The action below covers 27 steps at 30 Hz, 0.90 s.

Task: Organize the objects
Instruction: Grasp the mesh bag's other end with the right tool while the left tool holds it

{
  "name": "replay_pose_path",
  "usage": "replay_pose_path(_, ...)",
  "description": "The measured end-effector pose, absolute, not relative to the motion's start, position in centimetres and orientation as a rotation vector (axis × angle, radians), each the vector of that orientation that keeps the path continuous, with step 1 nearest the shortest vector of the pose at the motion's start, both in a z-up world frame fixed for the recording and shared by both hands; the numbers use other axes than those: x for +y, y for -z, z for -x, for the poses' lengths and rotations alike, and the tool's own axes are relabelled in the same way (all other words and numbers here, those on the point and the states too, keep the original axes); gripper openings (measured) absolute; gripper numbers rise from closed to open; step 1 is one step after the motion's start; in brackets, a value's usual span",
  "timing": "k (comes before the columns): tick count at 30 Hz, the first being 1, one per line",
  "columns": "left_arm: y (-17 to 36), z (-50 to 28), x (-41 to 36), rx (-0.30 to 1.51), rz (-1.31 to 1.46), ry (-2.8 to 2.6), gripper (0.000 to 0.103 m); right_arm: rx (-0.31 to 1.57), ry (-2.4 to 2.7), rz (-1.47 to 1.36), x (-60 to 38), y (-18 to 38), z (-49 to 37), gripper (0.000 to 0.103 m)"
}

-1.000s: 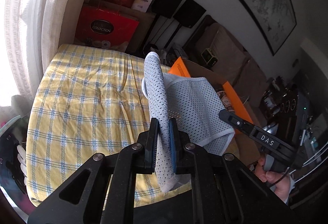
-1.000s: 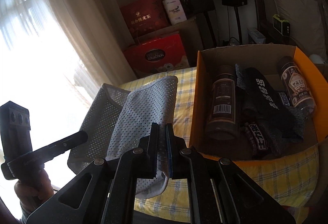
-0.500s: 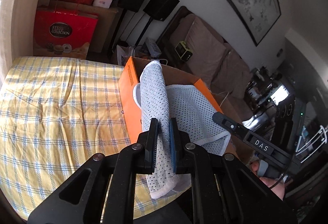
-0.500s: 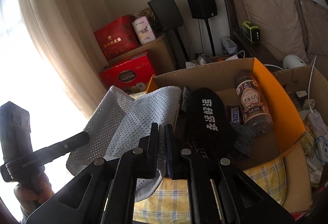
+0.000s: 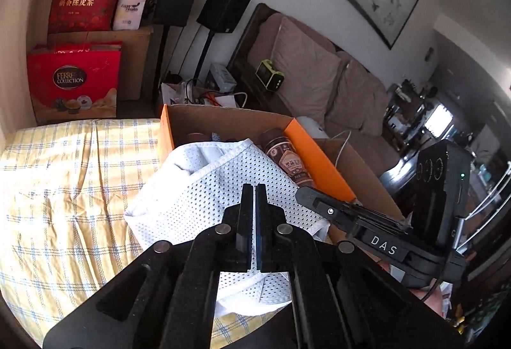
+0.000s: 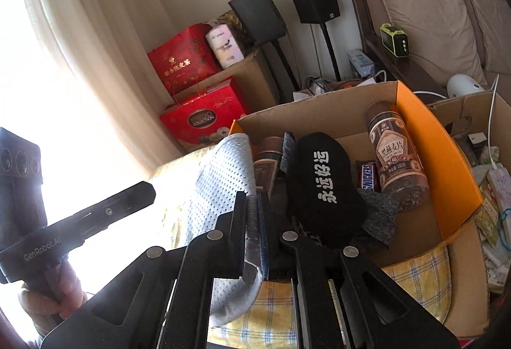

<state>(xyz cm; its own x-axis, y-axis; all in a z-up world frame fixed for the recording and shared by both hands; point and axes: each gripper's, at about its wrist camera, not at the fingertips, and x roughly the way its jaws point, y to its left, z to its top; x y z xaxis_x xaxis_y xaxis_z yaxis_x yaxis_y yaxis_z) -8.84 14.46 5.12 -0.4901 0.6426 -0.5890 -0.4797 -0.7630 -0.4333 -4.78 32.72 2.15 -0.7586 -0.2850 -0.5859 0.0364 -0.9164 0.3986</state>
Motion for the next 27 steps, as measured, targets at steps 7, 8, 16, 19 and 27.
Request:
replay_pose_path(7,-0.6,9.9,9.4,-0.324,1.149,-2.318,0.052,-0.573,2.752,-1.029,33.3,-0.7,5.1,0.006)
replay_pose_path(8,0.7,10.2,8.7,-0.345,1.207,-2.305,0.052,-0.573,2.759,-1.03,33.4,-0.6,5.1,0.005)
replay_pose_path(16,7.4,9.7,6.7,-0.522,1.376,-2.206,0.053,-0.581,2.759,-1.074,34.4,-0.3,5.2,0.007)
replay_pose_path(19,8.8,9.2,6.4,-0.578,1.405,-2.171,0.056,-0.681,2.699,-1.089,35.0,0.5,5.3,0.01)
replay_pose_path(27,10.5,8.9,6.4,-0.685,1.403,-2.104,0.063,-0.901,2.564,-1.107,35.8,2.7,5.6,0.044)
